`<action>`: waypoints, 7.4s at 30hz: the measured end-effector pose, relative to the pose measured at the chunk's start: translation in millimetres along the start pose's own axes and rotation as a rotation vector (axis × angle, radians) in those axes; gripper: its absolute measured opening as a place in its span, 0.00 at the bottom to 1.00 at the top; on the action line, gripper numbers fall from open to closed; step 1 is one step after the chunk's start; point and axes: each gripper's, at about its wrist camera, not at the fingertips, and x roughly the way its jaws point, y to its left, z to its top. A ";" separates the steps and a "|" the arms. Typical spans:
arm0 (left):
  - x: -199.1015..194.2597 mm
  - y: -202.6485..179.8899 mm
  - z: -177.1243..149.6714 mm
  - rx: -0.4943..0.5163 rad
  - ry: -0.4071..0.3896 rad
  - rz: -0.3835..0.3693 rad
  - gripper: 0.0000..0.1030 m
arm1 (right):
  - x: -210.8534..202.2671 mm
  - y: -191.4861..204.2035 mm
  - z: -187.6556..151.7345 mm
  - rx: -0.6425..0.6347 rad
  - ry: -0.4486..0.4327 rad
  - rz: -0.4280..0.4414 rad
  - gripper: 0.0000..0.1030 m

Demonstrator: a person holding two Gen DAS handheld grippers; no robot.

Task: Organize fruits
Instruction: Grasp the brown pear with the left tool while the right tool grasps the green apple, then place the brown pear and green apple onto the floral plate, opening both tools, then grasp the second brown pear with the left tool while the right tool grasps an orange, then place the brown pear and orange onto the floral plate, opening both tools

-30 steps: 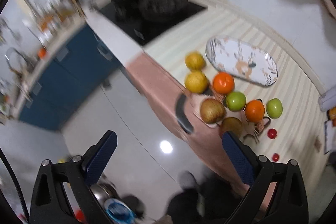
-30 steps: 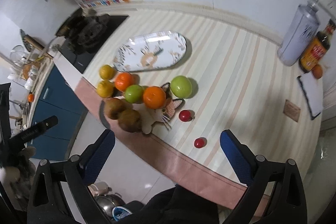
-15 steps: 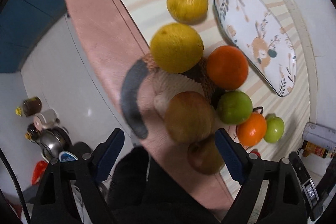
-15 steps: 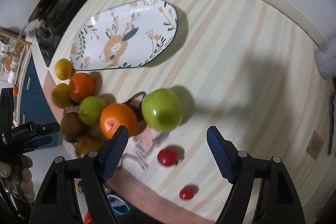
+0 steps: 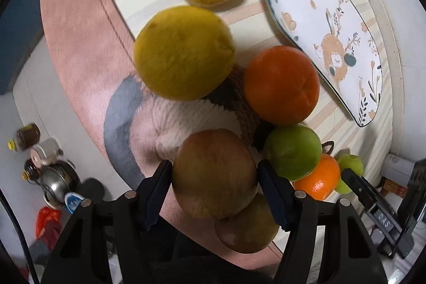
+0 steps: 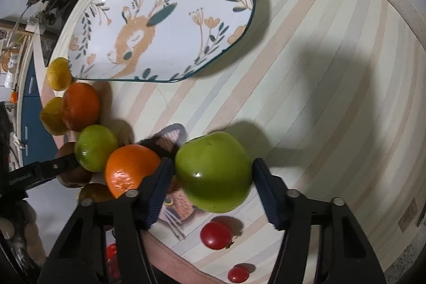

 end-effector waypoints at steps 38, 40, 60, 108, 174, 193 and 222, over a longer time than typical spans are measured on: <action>-80.4 -170.6 114.7 0.359 -0.202 0.071 0.61 | -61.1 38.8 114.9 0.056 -0.226 0.074 0.59; -69.5 -177.5 129.0 0.362 -0.174 0.076 0.61 | -53.5 36.3 127.6 0.061 -0.225 0.056 0.59; -8.7 -191.8 164.2 0.322 0.025 0.079 0.62 | -7.5 26.7 175.7 0.042 -0.117 0.055 0.59; -181.7 -120.5 -50.4 0.341 -0.449 0.172 0.88 | -183.2 58.3 -36.1 -0.115 -0.327 -0.066 0.88; -10.3 -85.9 -78.0 0.374 -0.118 0.203 0.53 | -14.4 7.9 -28.8 -0.034 -0.007 0.093 0.64; -105.4 -139.0 113.0 0.383 -0.298 0.182 0.53 | -23.9 36.7 93.1 0.041 -0.092 0.148 0.64; -54.1 -145.5 157.2 0.386 -0.187 0.212 0.88 | -24.7 37.9 105.0 0.057 -0.077 0.049 0.89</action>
